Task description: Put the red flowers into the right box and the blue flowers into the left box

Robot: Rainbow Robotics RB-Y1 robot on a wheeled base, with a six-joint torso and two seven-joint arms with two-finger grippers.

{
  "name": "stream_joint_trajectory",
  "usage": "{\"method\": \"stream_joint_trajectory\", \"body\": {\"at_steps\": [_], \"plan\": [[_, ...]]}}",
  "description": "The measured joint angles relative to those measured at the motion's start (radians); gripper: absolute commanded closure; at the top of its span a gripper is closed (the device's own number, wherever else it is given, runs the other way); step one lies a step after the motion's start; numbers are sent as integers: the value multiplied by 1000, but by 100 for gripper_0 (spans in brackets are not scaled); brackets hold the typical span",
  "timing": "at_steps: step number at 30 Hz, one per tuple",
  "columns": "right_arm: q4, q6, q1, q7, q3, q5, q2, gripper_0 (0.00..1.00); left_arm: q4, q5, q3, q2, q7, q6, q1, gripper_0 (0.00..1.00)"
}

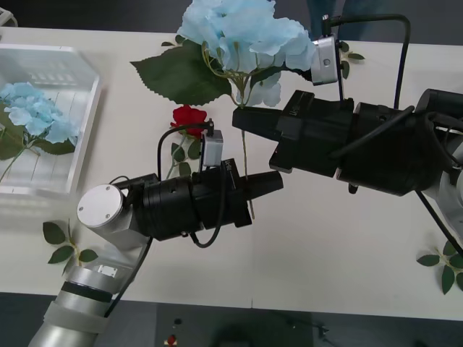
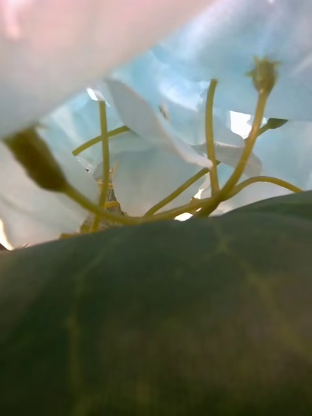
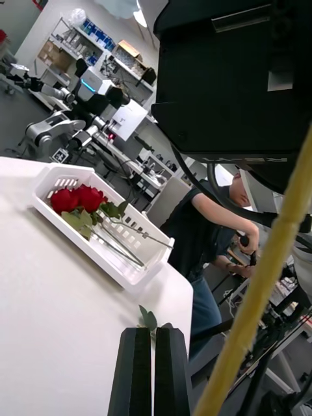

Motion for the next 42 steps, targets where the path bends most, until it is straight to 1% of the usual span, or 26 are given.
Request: {"method": "stream_joint_trajectory", "body": {"at_steps": [2, 3, 4, 5, 6, 16, 19, 25, 29, 32, 33, 35, 37, 40, 42], "plan": [[0, 0, 0, 0, 0, 0, 0, 100, 0, 0, 0, 0, 0, 0, 0, 100], [0, 0, 0, 0, 0, 0, 0, 86, 0, 0, 0, 0, 0, 0, 0, 100], [0, 0, 0, 0, 0, 0, 0, 64, 0, 0, 0, 0, 0, 0, 0, 100], [0, 0, 0, 0, 0, 0, 0, 18, 0, 0, 0, 0, 0, 0, 0, 100], [0, 0, 0, 0, 0, 0, 0, 0, 0, 0, 0, 0, 0, 0, 0, 100], [0, -1, 0, 0, 0, 0, 0, 0, 0, 40, 2, 3, 0, -1, -2, 100], [0, -14, 0, 0, 0, 0, 0, 0, 0, 63, 11, 26, 0, -1, -3, 100], [1, -19, 0, 0, 0, 1, 0, 0, 0, 87, 74, 154, 0, 0, -13, 100], [22, -17, 0, 0, 0, 2, -1, 0, 0, 87, 120, 278, 0, 2, -50, 100], [64, 28, -11, -1, 0, 2, -14, 0, 0, 65, 155, 356, 7, 11, -78, 100], [83, 47, -22, -2, 1, 2, -26, 0, 0, 43, 172, 375, 29, 19, -88, 100], [121, 69, -55, -17, 8, 2, -60, 0, 0, -7, 215, 402, 142, 38, -108, 100], [166, 86, -109, -71, 37, 2, -110, 0, 0, -72, 275, 416, 349, 73, -130, 100], [248, 125, -227, -248, 124, 2, -198, 0, 0, -212, 392, 417, 605, 161, -169, 100], [303, 145, -317, -395, 202, 3, -248, 0, 0, -302, 471, 417, 657, 218, -197, 100]]}}
